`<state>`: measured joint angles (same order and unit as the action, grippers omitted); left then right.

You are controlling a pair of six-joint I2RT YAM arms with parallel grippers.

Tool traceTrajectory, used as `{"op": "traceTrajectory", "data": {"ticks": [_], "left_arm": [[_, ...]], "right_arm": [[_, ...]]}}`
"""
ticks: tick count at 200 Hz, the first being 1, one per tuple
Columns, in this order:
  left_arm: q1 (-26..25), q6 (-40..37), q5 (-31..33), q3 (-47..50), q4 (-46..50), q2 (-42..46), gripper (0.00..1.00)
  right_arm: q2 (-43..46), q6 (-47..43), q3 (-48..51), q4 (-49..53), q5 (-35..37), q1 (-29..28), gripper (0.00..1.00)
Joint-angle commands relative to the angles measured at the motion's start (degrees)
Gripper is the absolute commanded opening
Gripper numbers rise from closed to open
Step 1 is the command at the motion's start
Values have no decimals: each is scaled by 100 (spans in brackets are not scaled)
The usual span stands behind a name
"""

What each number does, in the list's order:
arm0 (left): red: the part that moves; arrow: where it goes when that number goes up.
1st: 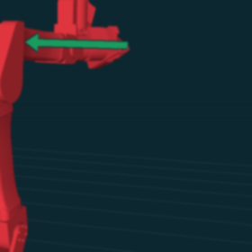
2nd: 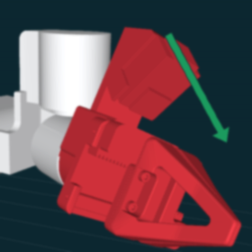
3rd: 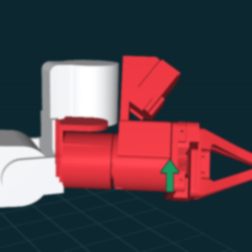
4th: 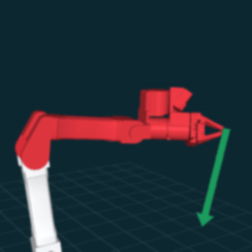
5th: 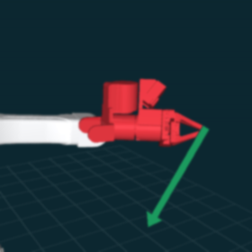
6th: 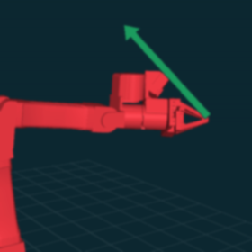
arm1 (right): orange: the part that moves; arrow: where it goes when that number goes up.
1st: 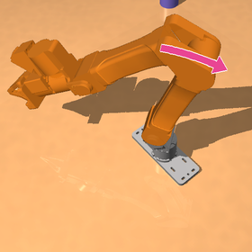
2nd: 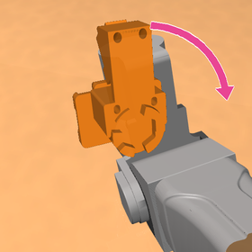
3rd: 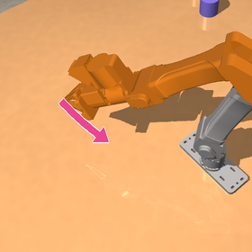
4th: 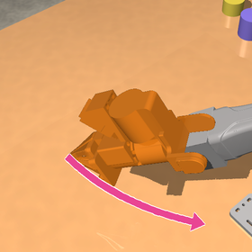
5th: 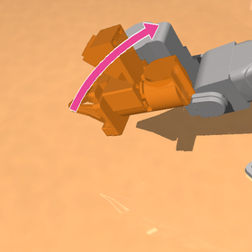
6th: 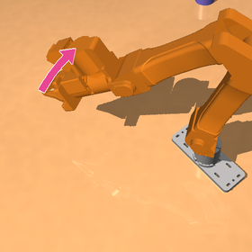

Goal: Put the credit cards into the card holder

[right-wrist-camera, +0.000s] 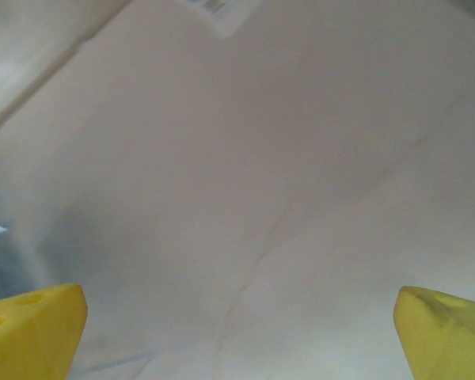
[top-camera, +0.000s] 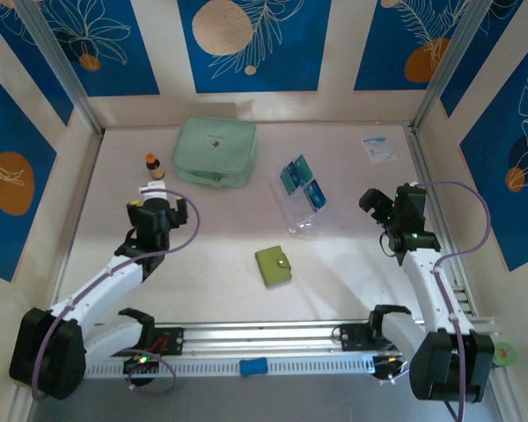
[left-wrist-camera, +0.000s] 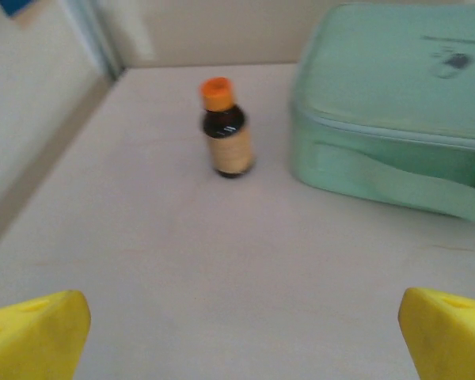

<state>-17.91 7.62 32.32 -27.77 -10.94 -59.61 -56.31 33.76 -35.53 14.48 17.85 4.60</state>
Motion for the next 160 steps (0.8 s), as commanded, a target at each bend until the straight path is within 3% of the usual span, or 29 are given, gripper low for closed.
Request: {"op": "traceTrajectory", "data": {"ticks": [1,51,103,122,136,160], "left_arm": [[387,-912,89,410,-1283,-187,100],[759,-1132,-780,957,-3584,-1727,100],[947,-1057,-1432,853,-4412,-2617,100],[974,-1134,-1738,826,-4592,-2898,100],[987,-1173,-1866,815,-4702,-3036,100],[1124,-1086,-2167,668,-4341,-3011,100]], "right_arm": [[-488,-624,189,-1232,837,-25,99],[-1878,-1711,550,-3379,905,-444,99],[-2587,-2443,1228,-5671,-328,-499,99],[-3202,-2544,1534,-6967,-440,-545,99],[-3026,-2637,1280,-6181,-678,-541,99],[-3118,-2651,1212,-6170,-738,-522,99]]}}
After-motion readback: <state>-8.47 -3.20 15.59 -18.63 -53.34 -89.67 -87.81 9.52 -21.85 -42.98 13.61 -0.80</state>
